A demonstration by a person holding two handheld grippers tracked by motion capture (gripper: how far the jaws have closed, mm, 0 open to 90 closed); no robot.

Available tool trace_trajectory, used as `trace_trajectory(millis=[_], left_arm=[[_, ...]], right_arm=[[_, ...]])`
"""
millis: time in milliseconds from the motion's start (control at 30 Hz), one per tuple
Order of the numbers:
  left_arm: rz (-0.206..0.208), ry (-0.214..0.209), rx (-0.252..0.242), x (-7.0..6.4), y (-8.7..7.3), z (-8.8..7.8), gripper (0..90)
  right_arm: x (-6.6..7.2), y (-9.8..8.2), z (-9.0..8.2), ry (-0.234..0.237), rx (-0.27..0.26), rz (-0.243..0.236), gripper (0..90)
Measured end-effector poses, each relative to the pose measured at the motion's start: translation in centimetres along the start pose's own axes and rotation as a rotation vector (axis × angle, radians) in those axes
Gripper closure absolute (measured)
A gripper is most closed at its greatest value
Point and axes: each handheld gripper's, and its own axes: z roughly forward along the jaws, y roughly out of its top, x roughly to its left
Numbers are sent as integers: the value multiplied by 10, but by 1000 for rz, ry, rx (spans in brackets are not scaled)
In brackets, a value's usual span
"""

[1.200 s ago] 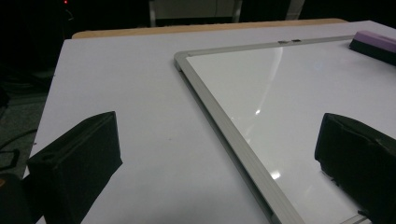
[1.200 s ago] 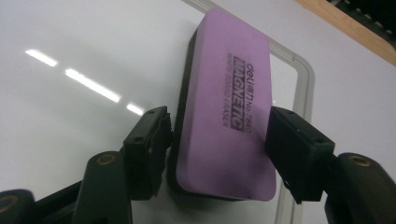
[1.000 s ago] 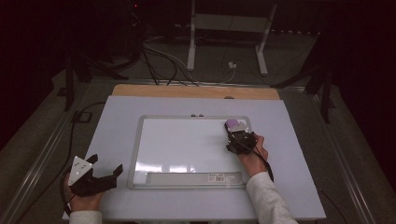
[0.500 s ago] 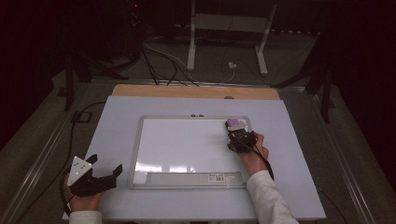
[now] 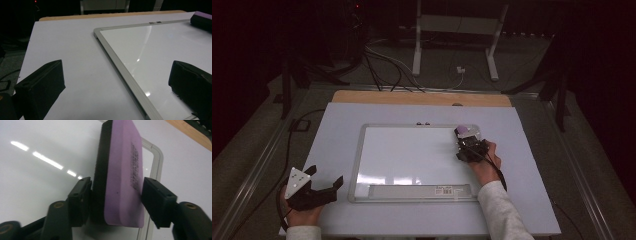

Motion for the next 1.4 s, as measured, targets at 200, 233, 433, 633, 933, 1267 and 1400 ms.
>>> trace_trajectory(millis=[200, 233, 433, 633, 933, 1267, 1400], left_arm=[[-1, 1, 0, 0, 0, 0, 13], [0, 1, 1, 0, 0, 0, 13], [-1, 1, 0, 0, 0, 0, 13], [0, 1, 1, 0, 0, 0, 13], [1, 0, 1, 0, 0, 0, 13], [1, 0, 5, 0, 0, 1, 13], [1, 1, 3, 0, 0, 1, 13]], right_arm=[[-4, 1, -1, -4, -8, 22, 509], [-5, 1, -2, -6, -15, 27, 535], [-16, 4, -10, 11, -61, 104, 617], [-28, 0, -11, 27, -84, 238, 635], [-31, -3, -10, 11, -89, 318, 639], [-30, -6, -4, 28, -77, 380, 639], [-28, -7, -3, 33, -71, 393, 639]])
